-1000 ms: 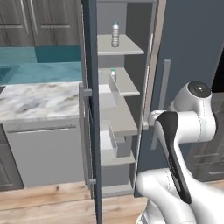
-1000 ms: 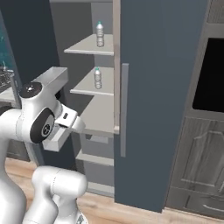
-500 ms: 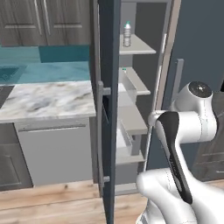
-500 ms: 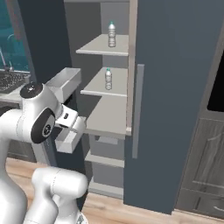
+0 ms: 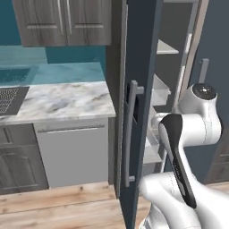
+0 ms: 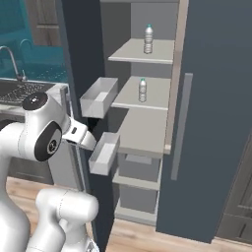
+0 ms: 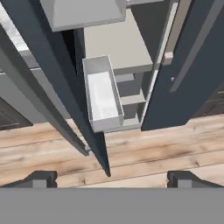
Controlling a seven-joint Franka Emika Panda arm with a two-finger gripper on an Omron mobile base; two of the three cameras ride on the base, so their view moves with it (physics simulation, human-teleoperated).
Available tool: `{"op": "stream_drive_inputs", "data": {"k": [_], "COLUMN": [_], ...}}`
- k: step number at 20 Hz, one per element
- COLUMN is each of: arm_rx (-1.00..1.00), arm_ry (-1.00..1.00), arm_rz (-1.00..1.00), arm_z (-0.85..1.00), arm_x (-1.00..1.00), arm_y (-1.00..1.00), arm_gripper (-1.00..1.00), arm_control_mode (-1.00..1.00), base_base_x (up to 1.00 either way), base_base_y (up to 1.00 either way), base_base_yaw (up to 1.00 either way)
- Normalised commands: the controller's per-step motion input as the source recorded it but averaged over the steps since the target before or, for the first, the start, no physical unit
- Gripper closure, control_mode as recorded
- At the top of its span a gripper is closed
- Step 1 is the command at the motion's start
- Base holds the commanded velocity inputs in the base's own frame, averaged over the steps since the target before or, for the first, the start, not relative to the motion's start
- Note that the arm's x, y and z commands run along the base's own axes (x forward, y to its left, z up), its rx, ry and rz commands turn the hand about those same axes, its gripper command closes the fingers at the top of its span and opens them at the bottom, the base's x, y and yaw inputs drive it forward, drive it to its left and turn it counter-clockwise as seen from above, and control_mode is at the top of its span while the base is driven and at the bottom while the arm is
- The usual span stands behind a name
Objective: Take the bottled waters from the counter and place them in the freezer to freeze. Close the freezer door after placing the bottles.
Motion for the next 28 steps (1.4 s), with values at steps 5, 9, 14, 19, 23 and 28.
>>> {"op": "stream_drive_inputs", "data": {"k": [5,9,14,19,23,28], "arm_rx": [0.00,0.00,0.00,0.00,0.00,0.00], "arm_ry": [0.00,0.00,0.00,0.00,0.00,0.00], "arm_rz": [0.00,0.00,0.00,0.00,0.00,0.00], "arm_z": [0.00,0.00,0.00,0.00,0.00,0.00], "arm_x": [0.00,0.00,0.00,0.00,0.00,0.00], "arm_y": [0.00,0.00,0.00,0.00,0.00,0.00], "arm_gripper": [-1.00,-1.00,-1.00,-1.00,-1.00,-1.00], "arm_control_mode": [1.00,1.00,1.00,1.00,1.00,1.00], "base_base_x": [-0.14,-0.02,0.00,0.10,0.18,0.14], "base_base_y": [0.34,0.32,0.17,0.12,0.18,0.21], "base_base_yaw": [-0.12,-0.18,-0.12,-0.02,0.00,0.00]}}
